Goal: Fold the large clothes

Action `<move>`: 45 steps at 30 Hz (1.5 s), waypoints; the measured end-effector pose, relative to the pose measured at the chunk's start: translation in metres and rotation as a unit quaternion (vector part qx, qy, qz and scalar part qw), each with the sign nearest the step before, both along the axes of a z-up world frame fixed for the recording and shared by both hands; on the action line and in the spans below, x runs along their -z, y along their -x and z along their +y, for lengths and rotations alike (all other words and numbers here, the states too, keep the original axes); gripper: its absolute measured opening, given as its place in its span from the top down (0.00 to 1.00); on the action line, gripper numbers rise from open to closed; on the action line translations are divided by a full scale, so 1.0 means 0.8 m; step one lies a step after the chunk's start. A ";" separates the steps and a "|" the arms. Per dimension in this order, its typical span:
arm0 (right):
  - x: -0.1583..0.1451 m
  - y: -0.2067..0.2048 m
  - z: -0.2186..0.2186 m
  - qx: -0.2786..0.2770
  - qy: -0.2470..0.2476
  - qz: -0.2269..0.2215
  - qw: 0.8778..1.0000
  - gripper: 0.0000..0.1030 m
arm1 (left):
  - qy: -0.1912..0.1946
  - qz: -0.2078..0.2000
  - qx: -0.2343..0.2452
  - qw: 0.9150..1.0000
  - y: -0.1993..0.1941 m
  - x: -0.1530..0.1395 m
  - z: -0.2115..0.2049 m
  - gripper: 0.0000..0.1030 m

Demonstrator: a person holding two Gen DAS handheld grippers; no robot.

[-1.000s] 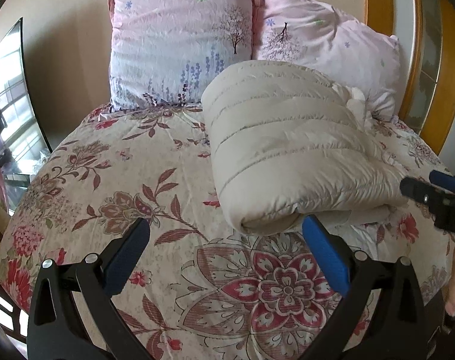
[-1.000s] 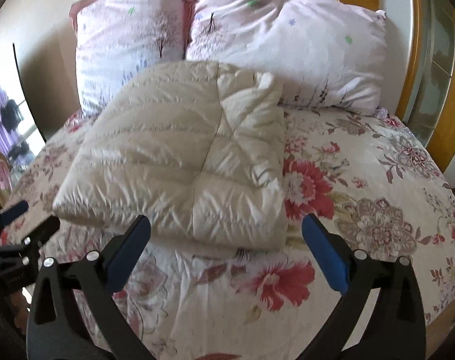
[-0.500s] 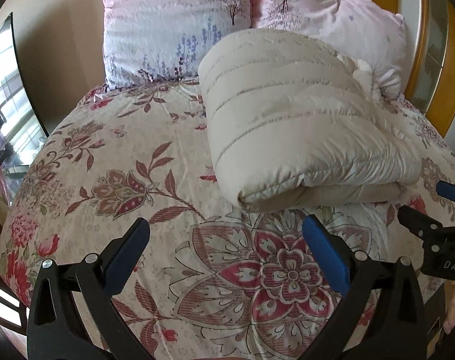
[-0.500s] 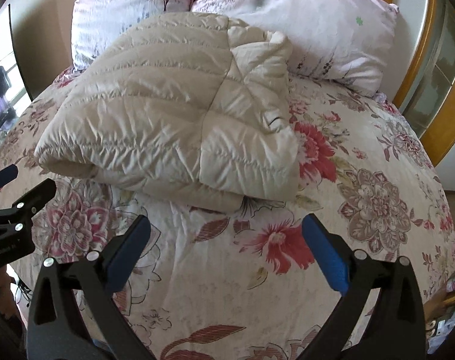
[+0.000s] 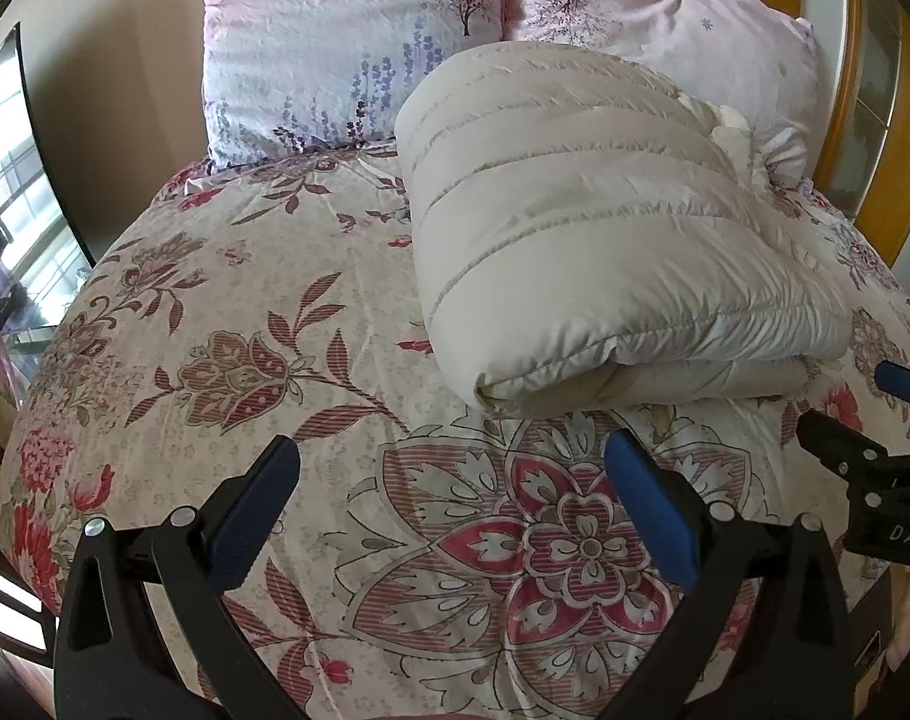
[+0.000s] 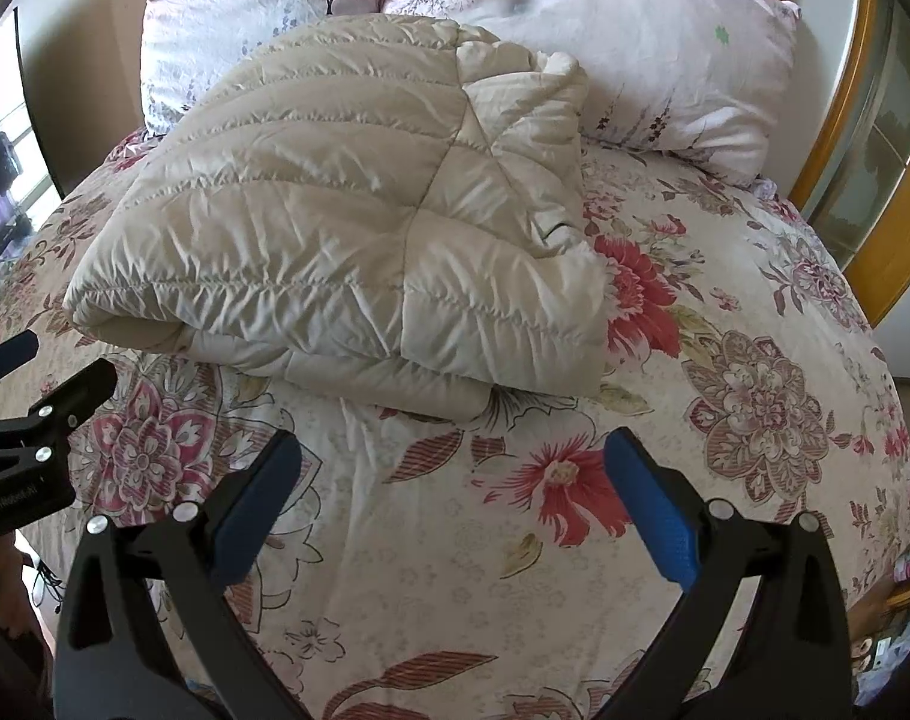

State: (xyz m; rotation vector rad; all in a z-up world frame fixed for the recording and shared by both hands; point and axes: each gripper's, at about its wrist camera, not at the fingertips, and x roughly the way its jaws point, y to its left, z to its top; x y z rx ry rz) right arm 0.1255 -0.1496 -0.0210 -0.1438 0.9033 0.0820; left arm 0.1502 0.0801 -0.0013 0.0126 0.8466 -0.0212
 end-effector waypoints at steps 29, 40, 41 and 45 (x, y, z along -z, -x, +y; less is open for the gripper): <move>0.007 -0.003 0.004 0.000 -0.003 0.007 1.000 0.02 | 0.001 0.001 -0.001 1.000 0.000 0.004 -0.004 0.01; 0.011 -0.002 0.003 -0.005 -0.007 0.010 1.000 0.02 | 0.003 0.002 -0.001 1.000 -0.001 0.005 -0.004 0.01; 0.011 -0.002 0.003 -0.006 -0.007 0.010 1.000 0.02 | 0.003 0.002 -0.001 1.000 -0.001 0.005 -0.004 0.01; 0.011 -0.003 0.003 -0.006 -0.008 0.011 1.000 0.02 | 0.003 0.002 -0.001 1.000 -0.001 0.004 -0.003 0.01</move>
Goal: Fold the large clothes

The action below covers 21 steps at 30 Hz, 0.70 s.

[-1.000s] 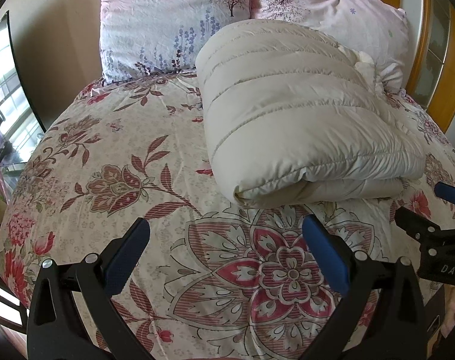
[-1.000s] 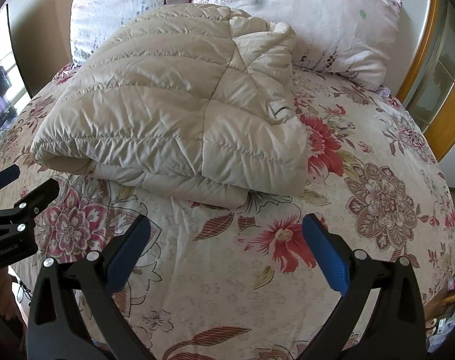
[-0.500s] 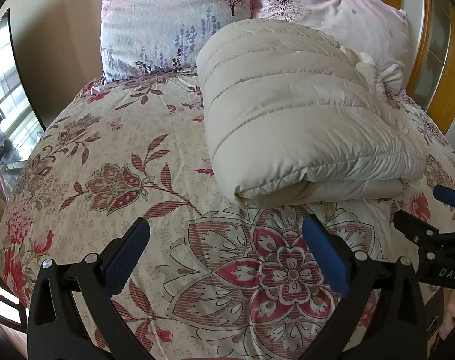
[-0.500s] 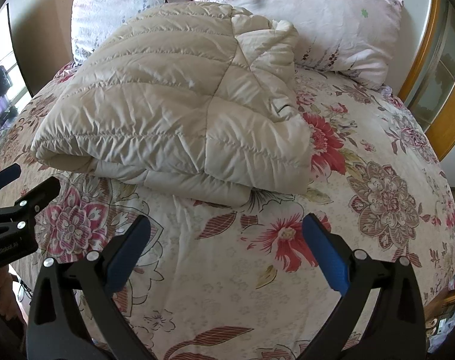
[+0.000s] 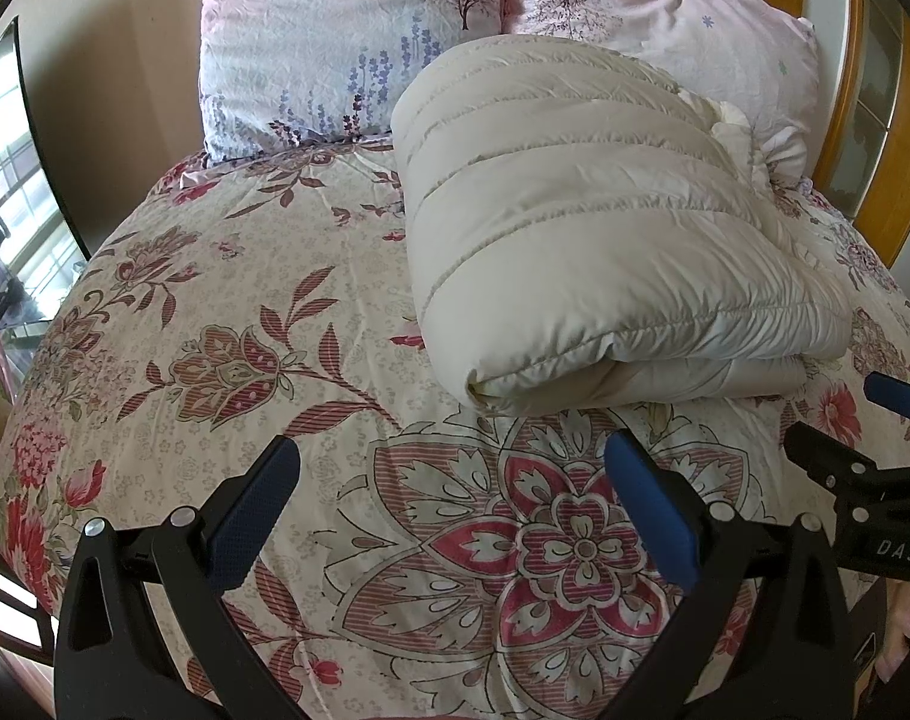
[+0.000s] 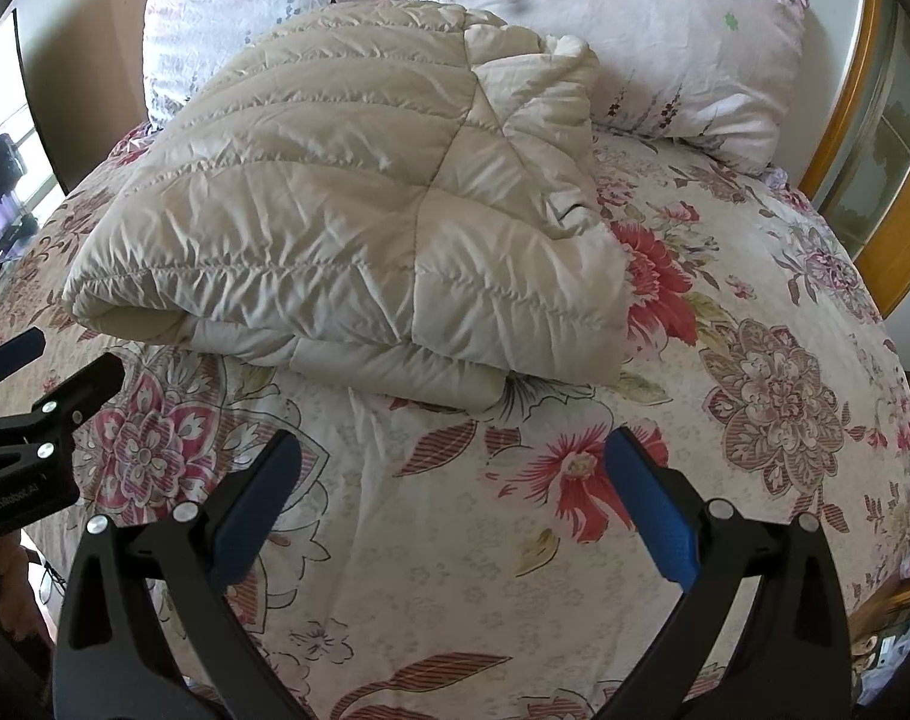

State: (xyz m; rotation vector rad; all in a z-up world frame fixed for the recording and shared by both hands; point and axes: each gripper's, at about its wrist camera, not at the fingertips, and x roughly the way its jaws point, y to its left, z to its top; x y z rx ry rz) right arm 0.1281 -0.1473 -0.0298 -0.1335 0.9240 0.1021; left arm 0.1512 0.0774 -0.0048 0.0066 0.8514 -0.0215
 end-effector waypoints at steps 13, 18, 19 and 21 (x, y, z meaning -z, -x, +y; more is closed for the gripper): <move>0.002 -0.001 -0.001 -0.003 -0.002 0.004 1.000 0.02 | 0.001 0.001 0.001 1.000 0.000 0.002 -0.001 0.01; 0.003 -0.001 -0.001 -0.003 -0.002 0.004 1.000 0.02 | 0.001 0.001 0.001 1.000 0.000 0.001 -0.001 0.01; 0.003 -0.001 0.000 -0.004 -0.003 0.005 1.000 0.02 | 0.001 0.002 0.001 1.000 0.000 0.002 -0.002 0.01; 0.003 -0.002 -0.001 -0.003 -0.003 0.005 1.000 0.02 | 0.002 0.003 0.002 1.000 0.000 0.004 -0.002 0.01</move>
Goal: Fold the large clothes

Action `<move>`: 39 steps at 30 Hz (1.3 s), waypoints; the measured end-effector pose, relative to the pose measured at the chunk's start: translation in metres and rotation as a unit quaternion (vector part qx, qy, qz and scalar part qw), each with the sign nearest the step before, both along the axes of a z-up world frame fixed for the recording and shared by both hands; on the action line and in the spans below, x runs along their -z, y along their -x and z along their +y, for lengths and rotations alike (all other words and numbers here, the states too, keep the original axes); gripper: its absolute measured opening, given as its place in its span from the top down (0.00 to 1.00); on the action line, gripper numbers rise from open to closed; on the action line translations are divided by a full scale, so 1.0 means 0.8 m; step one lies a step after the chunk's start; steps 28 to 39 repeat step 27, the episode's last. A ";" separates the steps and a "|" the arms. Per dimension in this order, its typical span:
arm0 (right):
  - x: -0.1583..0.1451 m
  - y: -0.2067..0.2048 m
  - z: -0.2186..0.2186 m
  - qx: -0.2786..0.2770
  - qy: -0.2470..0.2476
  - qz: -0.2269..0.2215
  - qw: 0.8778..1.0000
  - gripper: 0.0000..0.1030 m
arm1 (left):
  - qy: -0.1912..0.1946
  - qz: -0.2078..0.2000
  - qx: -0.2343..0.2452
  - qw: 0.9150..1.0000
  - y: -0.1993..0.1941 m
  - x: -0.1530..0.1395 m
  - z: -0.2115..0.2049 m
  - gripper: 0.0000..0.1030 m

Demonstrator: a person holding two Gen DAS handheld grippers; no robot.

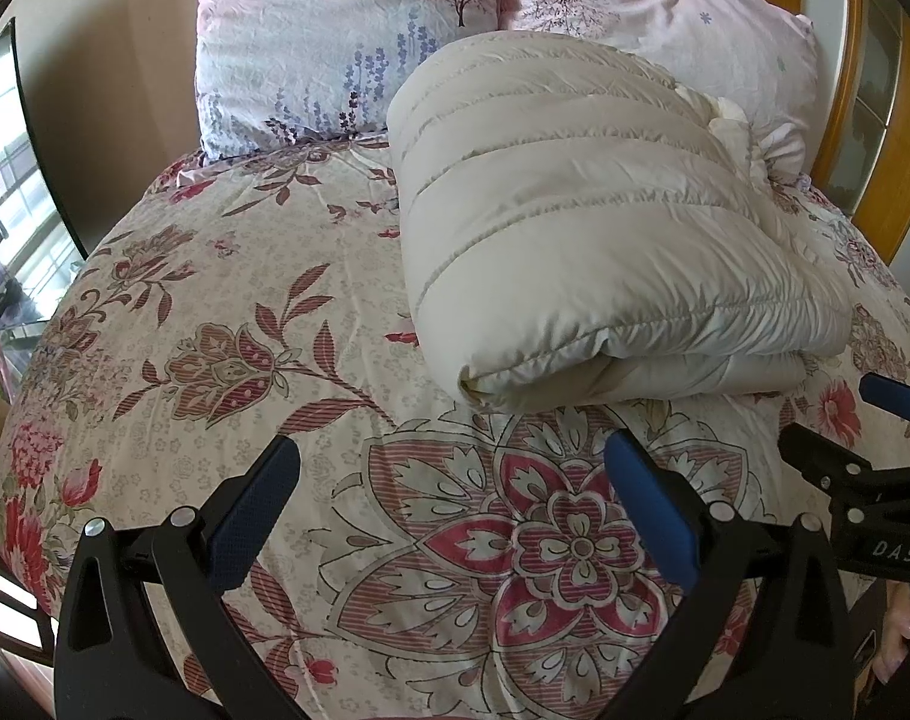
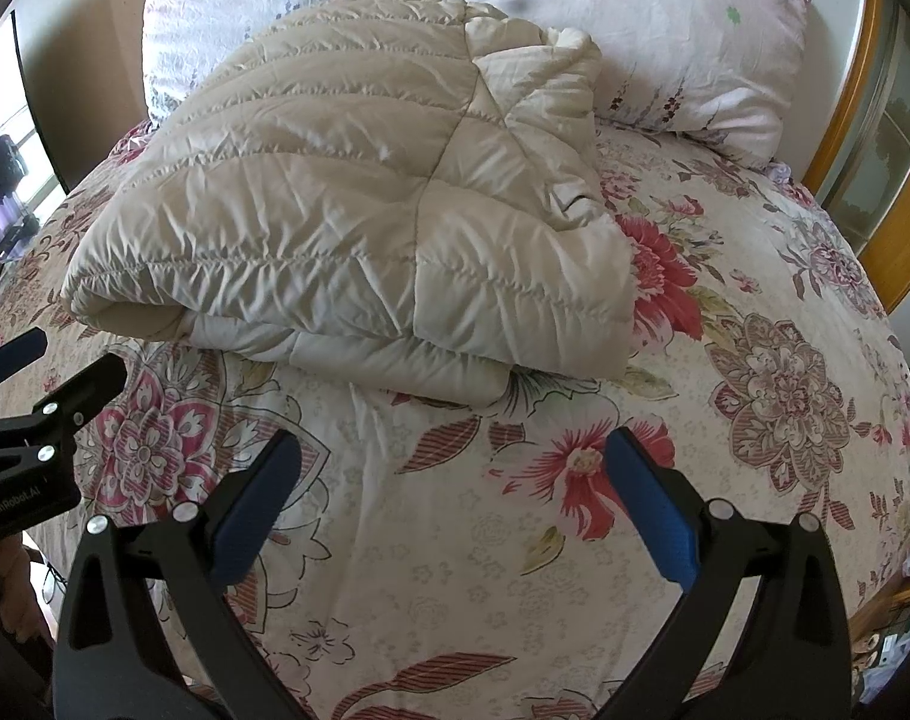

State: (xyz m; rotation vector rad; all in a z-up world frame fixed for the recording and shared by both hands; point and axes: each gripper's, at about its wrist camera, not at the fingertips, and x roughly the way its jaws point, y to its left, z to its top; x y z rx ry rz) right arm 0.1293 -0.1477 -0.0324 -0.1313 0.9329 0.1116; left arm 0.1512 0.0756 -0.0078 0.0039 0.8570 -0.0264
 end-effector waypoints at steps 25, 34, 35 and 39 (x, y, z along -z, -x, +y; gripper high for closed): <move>0.004 -0.001 0.000 -0.004 -0.002 0.004 1.000 0.02 | 0.007 0.009 0.003 1.000 -0.004 0.005 0.004 0.01; 0.004 -0.001 0.000 -0.004 -0.002 0.004 1.000 0.02 | 0.007 0.009 0.004 1.000 -0.004 0.005 0.005 0.01; 0.004 -0.001 0.000 -0.004 -0.002 0.004 1.000 0.02 | 0.007 0.009 0.004 1.000 -0.004 0.005 0.005 0.01; 0.004 -0.001 0.000 -0.004 -0.002 0.004 1.000 0.02 | 0.007 0.009 0.004 1.000 -0.004 0.005 0.005 0.01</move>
